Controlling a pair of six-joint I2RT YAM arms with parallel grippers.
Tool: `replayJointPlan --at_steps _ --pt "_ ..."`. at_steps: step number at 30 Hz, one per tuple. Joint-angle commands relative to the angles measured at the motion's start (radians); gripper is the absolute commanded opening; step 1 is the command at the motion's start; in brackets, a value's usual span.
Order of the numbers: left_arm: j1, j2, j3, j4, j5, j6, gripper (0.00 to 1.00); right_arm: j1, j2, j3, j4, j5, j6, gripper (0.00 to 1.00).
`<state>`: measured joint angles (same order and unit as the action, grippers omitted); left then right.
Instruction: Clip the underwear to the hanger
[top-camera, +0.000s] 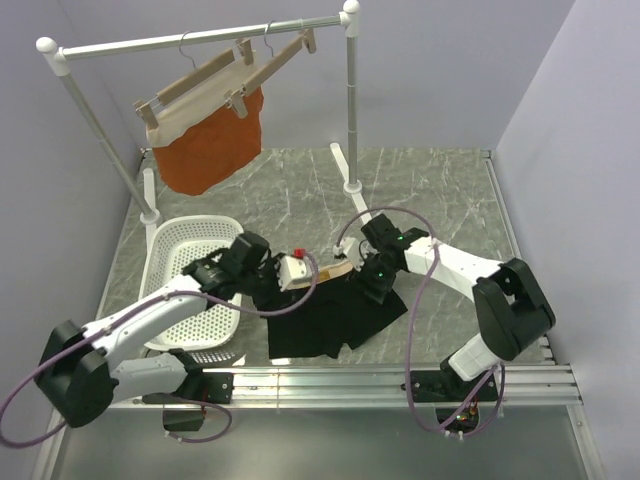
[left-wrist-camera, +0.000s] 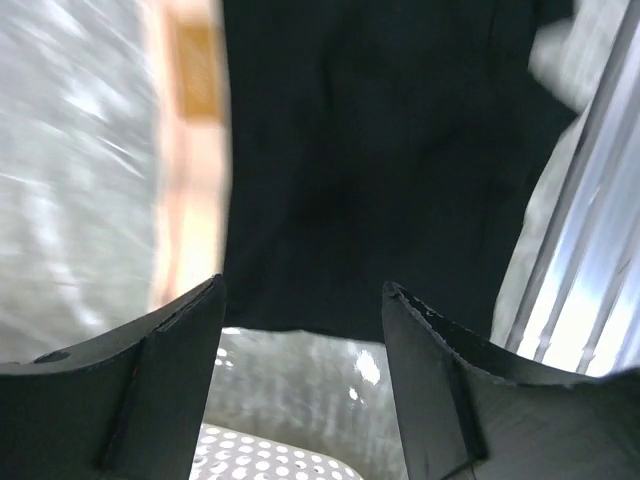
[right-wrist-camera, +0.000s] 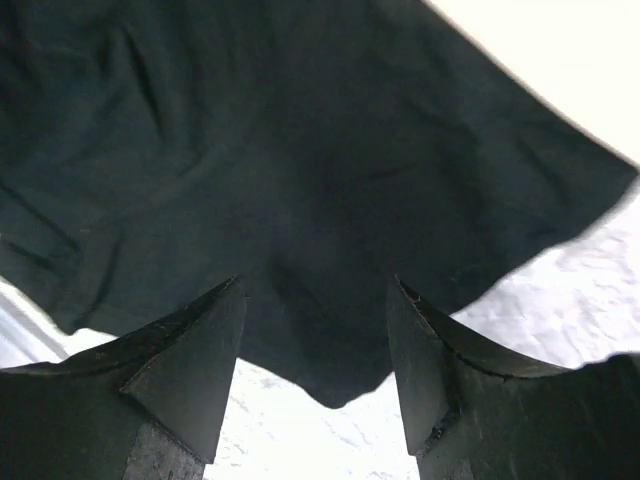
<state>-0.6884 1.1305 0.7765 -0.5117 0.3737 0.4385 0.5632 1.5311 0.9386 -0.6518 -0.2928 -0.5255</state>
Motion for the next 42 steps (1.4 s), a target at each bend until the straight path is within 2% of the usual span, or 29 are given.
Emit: replayJointPlan --at_steps 1,5,11,15,19,24,30,36,40,42 --pt "-0.016 0.067 -0.065 0.038 -0.007 0.098 0.68 0.014 0.043 0.003 0.012 0.047 -0.042 0.66" --pt "-0.046 0.165 -0.083 0.143 -0.062 0.111 0.69 0.014 0.072 0.002 0.024 0.073 -0.044 0.66" --pt "-0.089 0.307 -0.098 0.179 -0.146 0.212 0.66 0.024 0.116 0.009 -0.005 0.086 -0.047 0.65" --pt "-0.092 0.322 -0.1 0.095 -0.147 0.285 0.64 0.05 0.153 0.002 -0.032 0.09 -0.054 0.64" --pt "-0.094 0.305 -0.095 -0.056 -0.113 0.379 0.63 0.093 0.146 -0.009 -0.08 0.072 -0.071 0.64" --pt "-0.097 0.22 -0.094 -0.183 -0.075 0.398 0.63 0.127 0.118 -0.017 -0.157 0.041 -0.082 0.63" --pt "-0.105 0.14 -0.036 -0.2 -0.038 0.332 0.66 0.147 0.051 -0.003 -0.18 0.027 -0.054 0.66" --pt "-0.105 -0.015 0.093 -0.117 0.011 0.168 0.72 0.141 -0.109 0.115 -0.158 0.032 0.039 0.83" --pt "-0.085 -0.106 0.208 -0.031 -0.012 -0.073 0.78 0.119 -0.212 0.187 -0.088 0.095 0.134 1.0" --pt "-0.047 -0.127 0.279 0.036 -0.012 -0.165 0.83 0.106 -0.265 0.221 -0.033 0.122 0.162 1.0"
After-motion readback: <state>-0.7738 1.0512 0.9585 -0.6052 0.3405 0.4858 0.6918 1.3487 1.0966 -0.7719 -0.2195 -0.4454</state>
